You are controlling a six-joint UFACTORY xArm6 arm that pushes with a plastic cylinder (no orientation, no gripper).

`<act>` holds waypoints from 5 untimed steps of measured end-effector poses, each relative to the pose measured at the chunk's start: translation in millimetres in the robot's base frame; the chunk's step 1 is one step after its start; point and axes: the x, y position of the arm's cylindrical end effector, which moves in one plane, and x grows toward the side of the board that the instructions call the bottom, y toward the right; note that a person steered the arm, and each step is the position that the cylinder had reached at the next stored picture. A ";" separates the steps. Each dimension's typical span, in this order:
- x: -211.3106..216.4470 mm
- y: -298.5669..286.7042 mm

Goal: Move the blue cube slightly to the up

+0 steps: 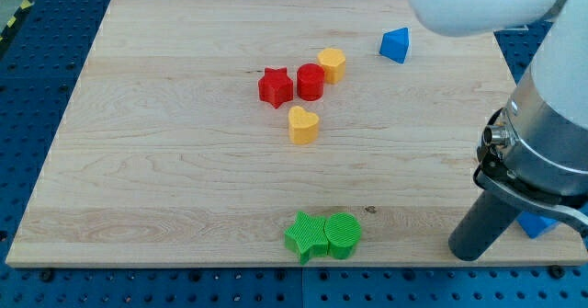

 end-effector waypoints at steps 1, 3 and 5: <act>0.3 0.6; 0.3 64.2; -3.5 89.2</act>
